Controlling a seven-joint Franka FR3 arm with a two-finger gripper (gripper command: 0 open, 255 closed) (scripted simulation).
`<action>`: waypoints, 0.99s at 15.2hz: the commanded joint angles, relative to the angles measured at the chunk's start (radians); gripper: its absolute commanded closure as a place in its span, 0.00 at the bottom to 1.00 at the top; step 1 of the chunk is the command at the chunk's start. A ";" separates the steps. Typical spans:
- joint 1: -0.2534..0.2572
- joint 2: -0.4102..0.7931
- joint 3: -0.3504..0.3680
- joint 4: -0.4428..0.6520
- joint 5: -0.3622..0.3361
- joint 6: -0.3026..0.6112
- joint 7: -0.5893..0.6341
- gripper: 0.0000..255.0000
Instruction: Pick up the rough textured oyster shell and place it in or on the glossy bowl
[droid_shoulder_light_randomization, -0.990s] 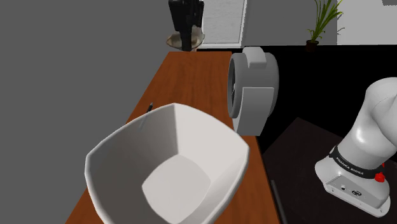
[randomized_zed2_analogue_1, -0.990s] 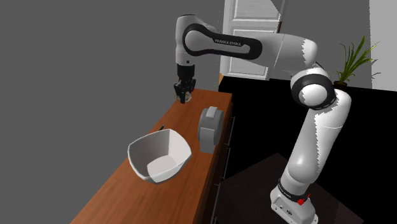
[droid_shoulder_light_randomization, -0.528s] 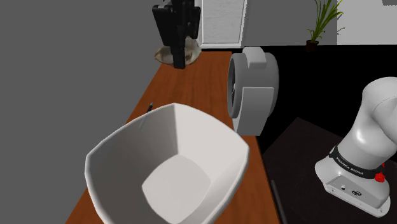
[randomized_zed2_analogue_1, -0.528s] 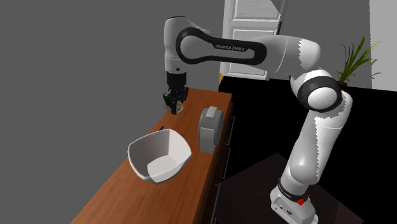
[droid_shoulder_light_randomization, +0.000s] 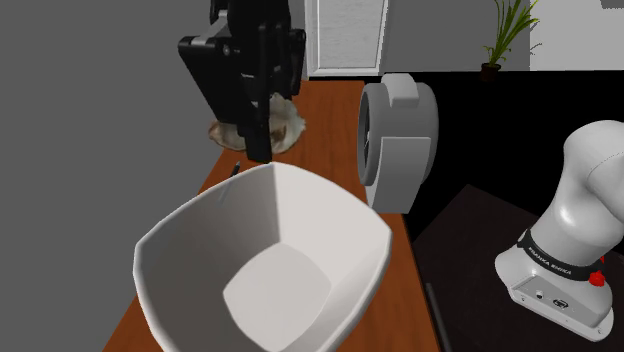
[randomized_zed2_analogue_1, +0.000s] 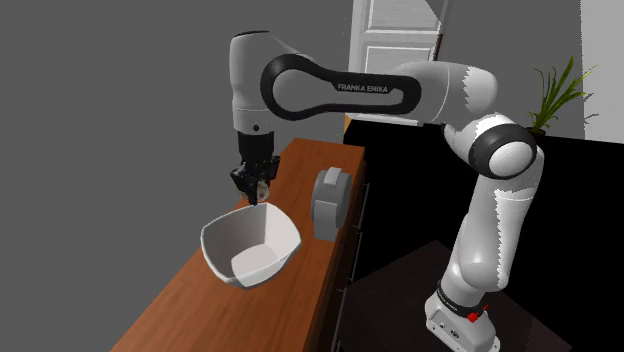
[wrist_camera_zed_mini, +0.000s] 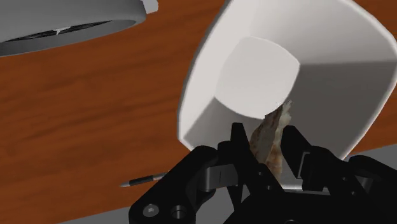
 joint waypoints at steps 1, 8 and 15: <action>0.030 0.020 0.023 0.019 -0.013 0.003 0.053 1.00; 0.046 0.013 0.035 -0.074 -0.013 0.093 0.077 1.00; 0.041 -0.005 0.033 -0.175 -0.003 0.176 0.064 1.00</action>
